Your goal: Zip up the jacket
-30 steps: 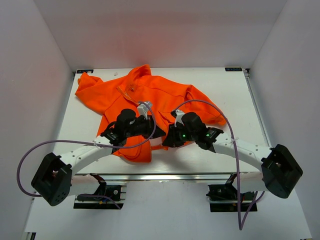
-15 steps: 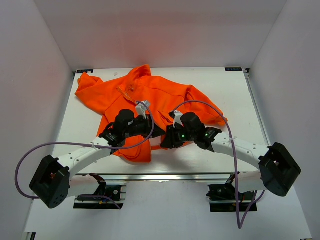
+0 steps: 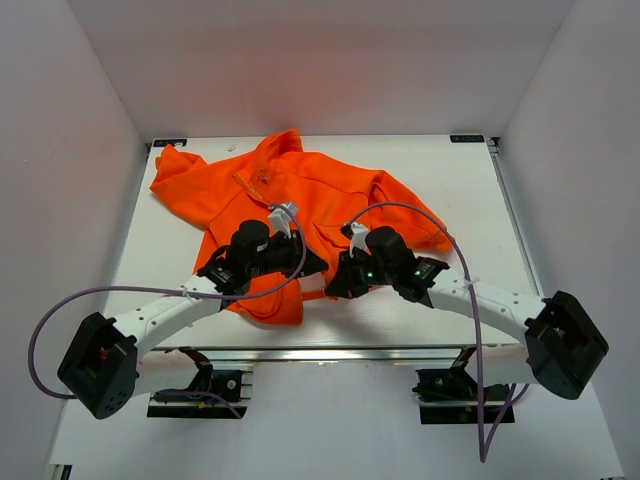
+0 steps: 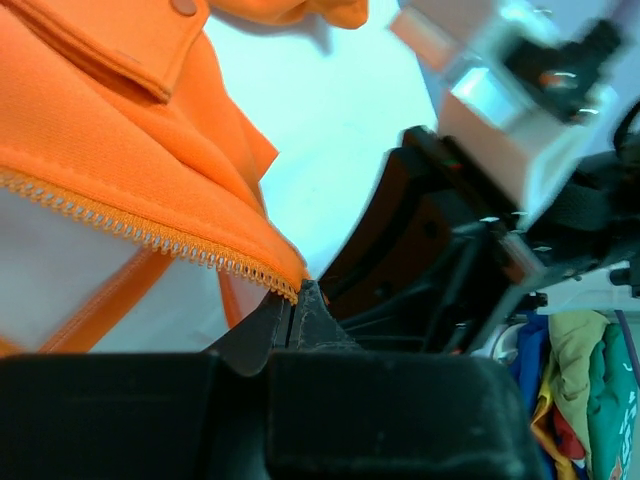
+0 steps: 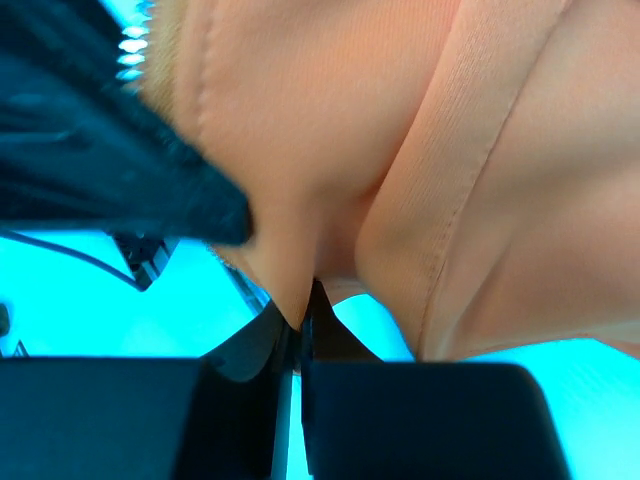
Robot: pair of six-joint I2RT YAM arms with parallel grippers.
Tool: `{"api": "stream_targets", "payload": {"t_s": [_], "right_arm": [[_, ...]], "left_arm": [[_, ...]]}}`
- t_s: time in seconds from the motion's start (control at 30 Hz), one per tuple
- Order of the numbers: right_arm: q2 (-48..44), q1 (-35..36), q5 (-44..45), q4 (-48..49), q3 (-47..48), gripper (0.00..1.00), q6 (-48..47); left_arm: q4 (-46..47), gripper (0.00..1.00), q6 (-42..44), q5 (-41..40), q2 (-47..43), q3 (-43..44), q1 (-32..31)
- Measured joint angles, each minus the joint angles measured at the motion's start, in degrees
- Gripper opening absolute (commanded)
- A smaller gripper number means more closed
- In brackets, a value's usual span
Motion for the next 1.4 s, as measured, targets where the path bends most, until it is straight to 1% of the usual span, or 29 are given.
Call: {"api": "stream_targets", "payload": {"t_s": [0.03,0.07,0.1,0.13,0.2,0.23,0.37,0.5,0.63,0.87,0.9,0.97,1.1,1.13,1.2,1.4], "right_arm": [[-0.7,0.0,0.0,-0.1,-0.3,0.0,-0.2],[-1.6,0.0,0.0,-0.3,-0.6,0.0,-0.5],[-2.3,0.0,0.1,-0.7,-0.7,0.0,-0.7],[-3.0,0.0,0.3,-1.5,-0.7,0.0,-1.0],[-3.9,-0.1,1.0,-3.2,-0.7,0.0,-1.3],[-4.0,-0.2,1.5,-4.1,-0.7,0.0,-1.4],[-3.5,-1.3,2.6,-7.8,-0.7,0.0,-1.4],[-3.1,-3.3,2.5,-9.8,-1.0,0.0,-1.4],[-2.5,-4.5,2.5,-10.2,-2.0,0.0,-1.6],[-2.3,-4.5,2.6,-10.3,-2.8,0.0,-1.8],[-2.4,-4.5,2.7,-10.2,-2.9,0.0,-1.8],[-2.7,-4.5,2.8,-10.1,-3.4,0.0,-1.8],[-3.4,-4.5,3.1,-10.1,-4.7,0.0,-1.8],[-3.5,-4.5,3.2,-10.1,-4.8,0.0,-1.8],[-3.8,-4.5,3.3,-10.1,-4.9,0.0,-1.8],[-5.0,-4.6,4.3,-10.1,-5.1,0.0,-1.8]], "left_arm": [[-0.9,0.23,0.2,-0.3,0.0,0.4,0.0],[-1.9,0.36,0.9,-0.6,0.1,1.0,0.0],[-3.3,0.53,1.4,-0.9,0.2,1.9,-0.1],[-5.0,0.74,1.6,-1.8,0.3,3.0,-0.1],[-8.5,0.89,2.7,-3.2,0.3,5.1,0.0],[-10.5,0.98,3.1,-4.2,0.2,6.0,0.0],[-19.9,0.98,3.6,-7.1,-0.8,6.6,0.0],[-27.0,0.97,3.4,-8.2,-2.2,3.7,0.0],[-30.9,0.92,2.9,-8.2,0.1,1.0,-0.4],[-36.9,0.82,3.4,-12.2,9.9,2.7,-2.0],[-37.7,0.8,3.4,-13.2,11.3,3.4,-2.5],[-39.6,0.79,3.1,-15.2,13.7,5.0,-4.1],[-42.2,0.74,1.8,-19.8,16.2,7.3,-7.1],[-42.8,0.7,1.2,-21.1,16.5,7.7,-7.7],[-44.0,0.66,-0.2,-23.5,17.4,8.4,-8.8],[-47.3,0.63,-3.9,-30.0,20.5,11.1,-12.4]]}}
